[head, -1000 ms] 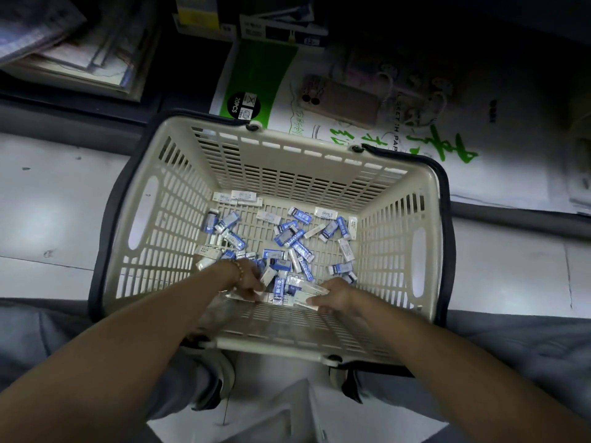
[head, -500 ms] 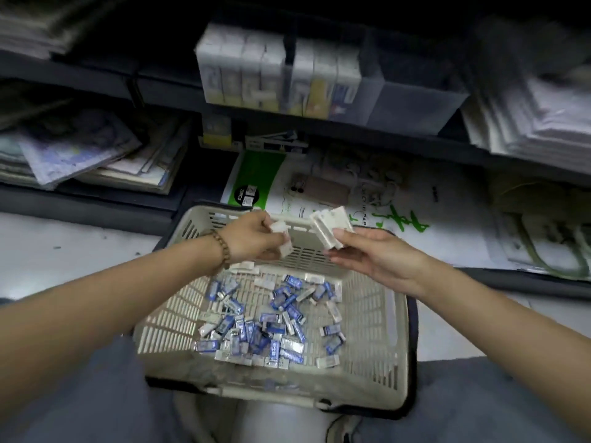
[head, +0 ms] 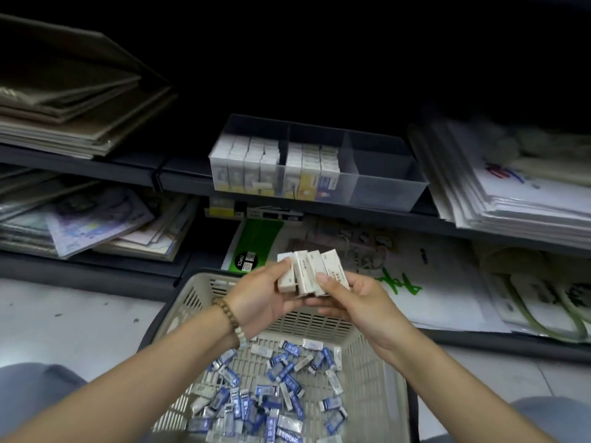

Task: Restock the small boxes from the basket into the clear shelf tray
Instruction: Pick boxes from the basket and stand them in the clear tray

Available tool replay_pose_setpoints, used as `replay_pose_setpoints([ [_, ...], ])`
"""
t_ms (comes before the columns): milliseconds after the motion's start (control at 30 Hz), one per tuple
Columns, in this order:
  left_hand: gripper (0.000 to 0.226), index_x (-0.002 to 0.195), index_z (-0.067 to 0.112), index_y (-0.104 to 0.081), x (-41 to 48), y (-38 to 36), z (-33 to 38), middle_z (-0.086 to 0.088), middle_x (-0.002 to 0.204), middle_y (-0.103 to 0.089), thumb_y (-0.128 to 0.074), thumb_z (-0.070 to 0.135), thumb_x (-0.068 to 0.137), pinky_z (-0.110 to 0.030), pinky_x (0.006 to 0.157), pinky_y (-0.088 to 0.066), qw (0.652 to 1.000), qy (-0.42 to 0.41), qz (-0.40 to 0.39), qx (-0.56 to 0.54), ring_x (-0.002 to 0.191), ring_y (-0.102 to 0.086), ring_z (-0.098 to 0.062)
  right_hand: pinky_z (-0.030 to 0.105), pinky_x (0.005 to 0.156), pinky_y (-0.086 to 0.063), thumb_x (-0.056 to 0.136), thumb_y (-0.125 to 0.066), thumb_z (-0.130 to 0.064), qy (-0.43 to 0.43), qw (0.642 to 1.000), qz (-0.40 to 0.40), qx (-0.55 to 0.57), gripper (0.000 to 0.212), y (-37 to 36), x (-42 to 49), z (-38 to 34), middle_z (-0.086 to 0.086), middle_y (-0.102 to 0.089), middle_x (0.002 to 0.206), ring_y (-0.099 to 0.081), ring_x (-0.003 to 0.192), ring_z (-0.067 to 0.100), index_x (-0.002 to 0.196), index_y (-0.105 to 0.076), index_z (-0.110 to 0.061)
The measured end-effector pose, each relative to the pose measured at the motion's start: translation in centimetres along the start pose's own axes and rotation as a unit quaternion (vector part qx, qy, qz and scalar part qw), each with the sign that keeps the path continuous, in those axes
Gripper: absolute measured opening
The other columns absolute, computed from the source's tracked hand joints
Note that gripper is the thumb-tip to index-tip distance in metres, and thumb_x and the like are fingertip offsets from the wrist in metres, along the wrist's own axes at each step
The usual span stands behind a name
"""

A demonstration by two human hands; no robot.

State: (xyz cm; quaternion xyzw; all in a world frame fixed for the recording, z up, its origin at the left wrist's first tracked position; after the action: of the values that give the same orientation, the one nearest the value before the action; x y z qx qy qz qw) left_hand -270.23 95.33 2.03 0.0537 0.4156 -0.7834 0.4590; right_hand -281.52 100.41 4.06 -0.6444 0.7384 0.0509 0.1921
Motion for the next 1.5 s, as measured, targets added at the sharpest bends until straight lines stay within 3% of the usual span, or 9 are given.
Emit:
replay_pose_setpoints([
  [200,0.024,0.113,0.008,-0.058,0.2,-0.2,0.9,-0.009,0.101,-0.072,-0.054,0.012,0.090,-0.028,0.075,-0.058,0.994,-0.042,0.004,0.106,0.095,-0.069,-0.022,0.014,0.064,-0.054,0.087,-0.061,-0.019,-0.002,1.000,0.008,0.013,0.017,-0.3,0.8,-0.2,0.007,-0.075,0.089,-0.072,0.081,0.013,0.101,-0.067,-0.012],
  [367,0.019,0.110,0.006,-0.058,0.5,0.4,2.4,-0.009,0.096,-0.073,-0.050,0.011,0.093,-0.025,0.061,-0.058,0.993,-0.064,0.043,0.090,0.085,-0.071,-0.022,0.014,0.065,-0.054,0.090,-0.060,-0.014,0.035,0.998,0.024,-0.044,0.016,0.7,1.2,-2.0,0.002,-0.075,0.089,-0.072,0.081,0.012,0.103,-0.069,-0.014],
  [500,0.023,0.102,0.008,-0.062,0.6,0.5,3.6,-0.004,0.081,-0.074,-0.057,0.025,0.088,-0.023,0.056,-0.056,0.985,-0.040,0.026,0.168,0.074,-0.071,-0.017,0.015,0.056,-0.053,0.088,-0.063,-0.017,0.034,0.987,-0.052,-0.147,0.015,0.4,0.7,-3.3,0.000,-0.075,0.088,-0.071,0.077,0.011,0.101,-0.068,-0.015],
  [633,0.044,0.103,0.007,-0.060,0.4,-0.1,3.7,-0.004,0.087,-0.074,-0.072,0.025,0.064,-0.018,0.059,-0.055,0.965,-0.034,-0.032,0.258,0.079,-0.071,-0.015,0.016,0.062,-0.055,0.088,-0.062,-0.017,0.011,0.978,-0.088,-0.189,0.017,0.2,0.4,-2.5,0.006,-0.074,0.095,-0.071,0.081,0.012,0.104,-0.069,-0.017],
  [733,0.044,0.103,0.005,-0.059,0.4,0.3,3.5,-0.006,0.087,-0.074,-0.073,0.019,0.064,-0.017,0.059,-0.055,0.969,-0.036,-0.017,0.245,0.081,-0.071,-0.017,0.016,0.068,-0.055,0.092,-0.056,-0.017,0.033,0.972,-0.067,-0.222,0.018,0.4,0.6,-2.7,0.000,-0.073,0.095,-0.069,0.082,0.006,0.106,-0.067,-0.020],
  [867,0.050,0.105,0.003,-0.059,0.6,1.5,4.0,-0.013,0.090,-0.073,-0.075,0.018,0.060,-0.016,0.056,-0.055,0.987,-0.056,0.041,0.142,0.084,-0.071,-0.021,0.021,0.075,-0.056,0.100,-0.040,-0.018,0.097,0.957,0.001,-0.274,0.031,1.6,0.9,-4.7,-0.005,-0.062,0.120,-0.064,0.100,0.007,0.130,-0.048,-0.020],
  [1000,0.043,0.099,0.004,-0.061,0.6,2.0,4.4,-0.012,0.088,-0.073,-0.074,0.016,0.060,-0.015,0.056,-0.054,0.993,-0.092,0.070,0.038,0.080,-0.071,-0.017,0.021,0.058,-0.053,0.096,-0.047,-0.018,0.145,0.969,0.020,-0.197,0.018,2.1,0.5,-6.1,0.004,-0.072,0.099,-0.070,0.078,0.014,0.111,-0.047,-0.007],
  [1133,0.042,0.100,0.006,-0.063,0.5,1.2,3.8,-0.013,0.093,-0.073,-0.074,0.017,0.062,-0.016,0.058,-0.054,0.994,-0.099,0.048,-0.011,0.086,-0.071,-0.019,0.018,0.048,-0.045,0.090,-0.058,-0.021,0.114,0.984,0.002,-0.136,0.015,1.6,0.3,-5.2,0.005,-0.069,0.073,-0.058,0.054,0.010,0.095,-0.062,-0.008],
  [1500,0.052,0.106,0.008,-0.058,0.2,-0.2,3.0,-0.010,0.098,-0.072,-0.076,0.015,0.058,-0.017,0.066,-0.055,0.993,-0.111,0.008,0.028,0.087,-0.070,-0.015,0.019,0.052,-0.053,0.088,-0.061,-0.019,0.052,0.998,0.036,-0.022,0.018,0.6,0.8,-2.6,0.008,-0.072,0.072,-0.065,0.056,0.013,0.096,-0.055,-0.004],
])
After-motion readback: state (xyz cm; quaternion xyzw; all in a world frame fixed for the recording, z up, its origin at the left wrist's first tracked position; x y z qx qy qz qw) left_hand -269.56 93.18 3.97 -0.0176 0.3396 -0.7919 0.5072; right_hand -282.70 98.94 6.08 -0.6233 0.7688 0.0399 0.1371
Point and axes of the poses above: each hand's wrist, its own x-axis towards the middle knuckle, its own y-axis out of the back of the hand, z = x × y, the point moved 7 cm from there along x, towards the middle knuckle
